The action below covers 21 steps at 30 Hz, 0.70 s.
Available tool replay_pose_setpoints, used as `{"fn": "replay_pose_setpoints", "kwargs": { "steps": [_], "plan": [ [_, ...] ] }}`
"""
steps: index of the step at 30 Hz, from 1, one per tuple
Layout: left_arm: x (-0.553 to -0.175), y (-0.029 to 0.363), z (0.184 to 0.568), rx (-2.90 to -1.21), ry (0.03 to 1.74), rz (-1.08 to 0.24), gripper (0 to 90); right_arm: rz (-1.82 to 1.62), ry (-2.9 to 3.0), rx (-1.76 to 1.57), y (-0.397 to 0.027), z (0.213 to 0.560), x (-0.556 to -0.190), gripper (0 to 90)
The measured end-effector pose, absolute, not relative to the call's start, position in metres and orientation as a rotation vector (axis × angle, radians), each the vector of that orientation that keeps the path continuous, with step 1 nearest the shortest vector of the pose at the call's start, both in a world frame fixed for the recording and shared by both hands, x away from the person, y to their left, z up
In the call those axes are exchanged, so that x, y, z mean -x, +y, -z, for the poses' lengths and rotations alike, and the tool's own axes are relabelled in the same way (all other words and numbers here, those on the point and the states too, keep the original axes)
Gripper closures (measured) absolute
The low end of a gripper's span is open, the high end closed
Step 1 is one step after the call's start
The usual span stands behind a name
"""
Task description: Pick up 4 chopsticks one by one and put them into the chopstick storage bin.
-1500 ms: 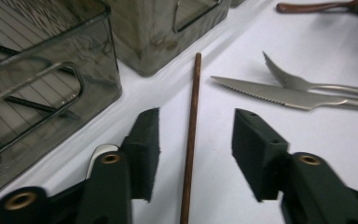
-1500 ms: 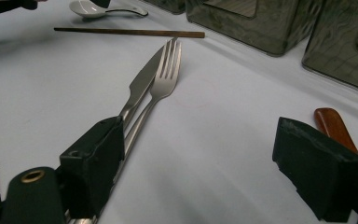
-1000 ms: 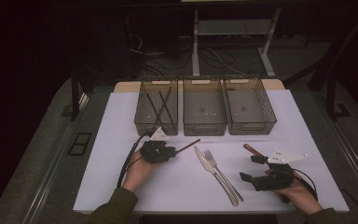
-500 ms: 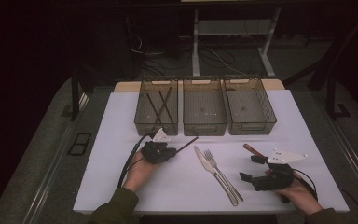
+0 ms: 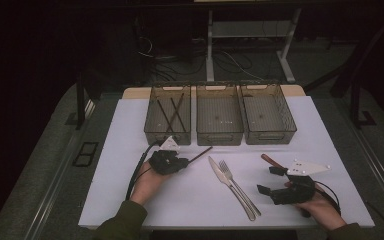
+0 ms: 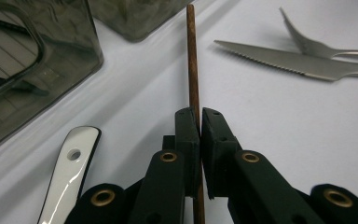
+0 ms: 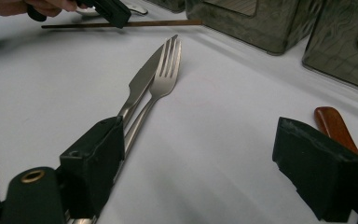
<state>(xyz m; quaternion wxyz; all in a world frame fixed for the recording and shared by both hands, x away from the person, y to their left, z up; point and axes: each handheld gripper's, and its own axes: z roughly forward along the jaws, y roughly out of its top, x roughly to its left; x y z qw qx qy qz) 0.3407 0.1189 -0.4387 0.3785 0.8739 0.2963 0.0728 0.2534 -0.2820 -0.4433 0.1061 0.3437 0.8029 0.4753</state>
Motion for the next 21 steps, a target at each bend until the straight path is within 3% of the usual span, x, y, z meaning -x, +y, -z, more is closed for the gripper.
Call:
{"fn": "replay_pose_setpoints", "kwargs": {
  "steps": [21],
  "plan": [
    [-0.331,0.131,0.407,-2.178,0.763,-0.138,84.5,-1.403,2.363,-1.015,-0.282,0.443,-0.253,16.6]
  ]
}}
